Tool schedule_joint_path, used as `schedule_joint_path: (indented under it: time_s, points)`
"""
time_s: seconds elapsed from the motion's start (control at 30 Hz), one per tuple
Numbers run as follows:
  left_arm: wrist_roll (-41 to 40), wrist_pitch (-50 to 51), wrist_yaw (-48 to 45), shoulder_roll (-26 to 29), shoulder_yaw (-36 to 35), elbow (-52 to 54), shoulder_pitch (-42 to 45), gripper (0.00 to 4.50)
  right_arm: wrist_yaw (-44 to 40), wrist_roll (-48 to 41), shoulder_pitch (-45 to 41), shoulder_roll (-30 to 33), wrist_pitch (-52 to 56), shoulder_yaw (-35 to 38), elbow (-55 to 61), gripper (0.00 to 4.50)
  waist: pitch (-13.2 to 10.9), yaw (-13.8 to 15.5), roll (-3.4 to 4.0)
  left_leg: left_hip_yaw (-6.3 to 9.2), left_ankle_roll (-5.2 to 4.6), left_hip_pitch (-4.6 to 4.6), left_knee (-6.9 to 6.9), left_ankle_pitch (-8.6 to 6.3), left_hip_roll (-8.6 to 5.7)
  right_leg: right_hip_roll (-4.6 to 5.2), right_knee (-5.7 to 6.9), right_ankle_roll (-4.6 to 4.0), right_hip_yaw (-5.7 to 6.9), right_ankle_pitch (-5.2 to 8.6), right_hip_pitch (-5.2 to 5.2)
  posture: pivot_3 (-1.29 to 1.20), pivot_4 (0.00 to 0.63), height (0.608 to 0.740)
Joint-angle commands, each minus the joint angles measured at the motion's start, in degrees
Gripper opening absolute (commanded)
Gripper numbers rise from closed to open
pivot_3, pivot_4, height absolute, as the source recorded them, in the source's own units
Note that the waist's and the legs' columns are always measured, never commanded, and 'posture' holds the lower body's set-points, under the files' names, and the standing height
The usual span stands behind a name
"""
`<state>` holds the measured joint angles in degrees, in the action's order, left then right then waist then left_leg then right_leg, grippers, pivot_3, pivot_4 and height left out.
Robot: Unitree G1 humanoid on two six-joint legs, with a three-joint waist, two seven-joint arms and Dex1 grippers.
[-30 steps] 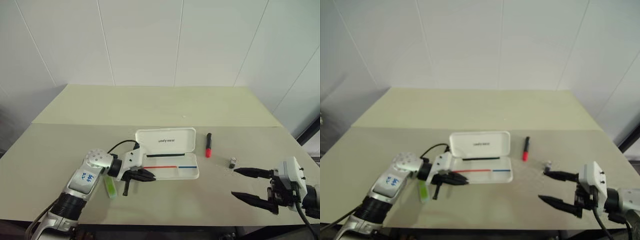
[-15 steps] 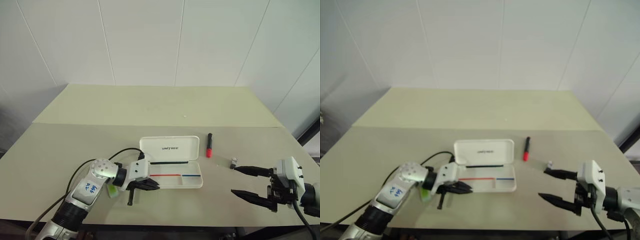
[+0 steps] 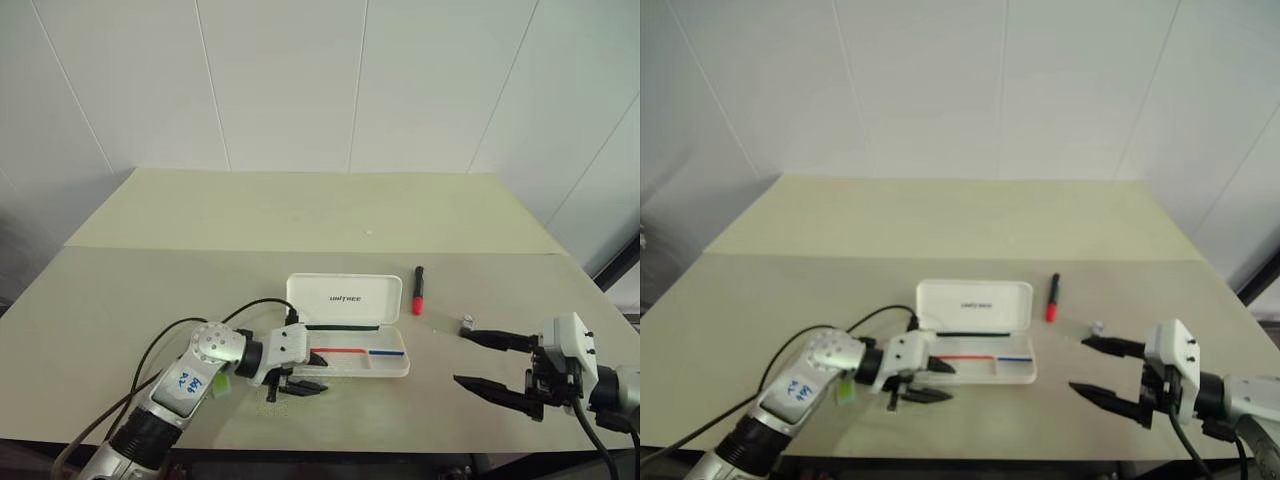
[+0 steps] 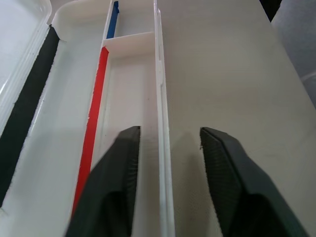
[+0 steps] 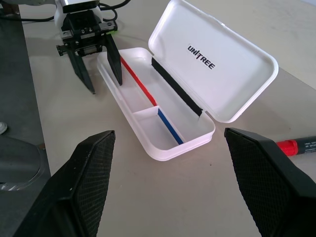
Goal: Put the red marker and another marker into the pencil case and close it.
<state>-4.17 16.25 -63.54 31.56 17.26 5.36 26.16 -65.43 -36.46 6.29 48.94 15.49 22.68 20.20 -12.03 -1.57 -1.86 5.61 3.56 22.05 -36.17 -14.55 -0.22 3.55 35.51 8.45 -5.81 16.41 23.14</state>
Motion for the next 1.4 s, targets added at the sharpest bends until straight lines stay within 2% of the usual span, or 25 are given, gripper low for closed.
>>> schedule_joint_path:
  time_s: [0.03, 0.17, 0.47, 0.6, 0.83, 1.17, 1.4]
  points:
    - [-1.9, 1.1, -0.2, 0.7, -0.6, 4.7, -0.8, 3.29, 0.0, -0.8, -1.0, -0.3, -0.3, 0.1, 1.2, 4.5, 0.0, 0.0, 0.0, 0.0, 0.0, 0.0, 0.0, 0.0, 0.0, 0.0, 0.0, 0.0, 0.0, 0.0, 0.0, 0.0, 0.15, 0.74]
    - [-4.4, 1.3, -0.5, 1.2, -2.5, 7.6, -1.6, 4.47, -0.6, -0.8, -2.4, -0.2, -0.3, -0.8, 0.3, 4.5, 0.0, 0.0, 0.0, 0.0, 0.0, 0.0, -0.01, 0.0, 0.0, 0.01, -0.01, -0.01, 0.0, 0.0, -0.01, 0.0, 0.15, 0.74]
    - [-9.0, 3.3, 0.4, 4.3, -7.6, 12.2, -1.8, 4.47, -0.3, 0.9, -6.8, -1.9, -1.3, -5.0, -3.5, 4.5, 0.0, 0.0, 0.0, -0.01, 0.0, -0.01, -0.01, 0.0, 0.01, 0.01, -0.06, -0.06, 0.0, 0.03, -0.03, 0.0, 0.15, 0.74]
    - [-13.3, 3.3, -1.6, 6.7, -12.6, 10.8, -1.6, 4.47, 8.7, 4.7, -13.4, -7.7, 0.6, -8.9, -8.7, 4.5, 0.0, -0.4, -0.01, -0.03, 0.0, -0.02, 0.0, 0.0, 0.05, -0.02, -0.08, -0.1, 0.0, 0.01, -0.04, 0.0, 0.15, 0.74]
    - [-18.7, 2.1, -3.6, 7.4, -18.0, 4.4, 2.0, 4.47, 18.1, 17.7, -20.3, -11.6, -5.8, -14.3, -20.3, 4.5, -0.1, 0.1, 0.07, -0.02, 0.0, -0.04, 0.03, 0.0, 0.01, 0.02, -0.09, -0.19, 0.03, 0.05, -0.03, 0.0, 0.15, 0.74]
    - [-26.9, 4.0, -12.0, 8.9, -20.8, -0.8, 3.3, 4.47, 26.3, 22.2, -23.6, -18.4, -6.3, -16.1, -25.0, 4.5, -0.1, -0.3, 0.1, -0.02, 0.06, 0.11, 0.19, -0.04, 0.03, 0.0, 0.1, -0.09, 0.03, 0.0, 0.31, 0.0, 0.15, 0.74]
    - [-28.4, 0.6, -17.1, 10.1, -23.4, -5.3, 3.4, 4.47, 31.0, 24.1, -24.9, -22.8, -6.1, -16.7, -26.8, 4.5, -0.1, -0.3, 0.13, -0.03, 0.06, 0.09, 0.13, -0.03, 0.03, 0.0, 0.16, -0.12, 0.03, 0.0, 0.3, 0.0, 0.15, 0.74]
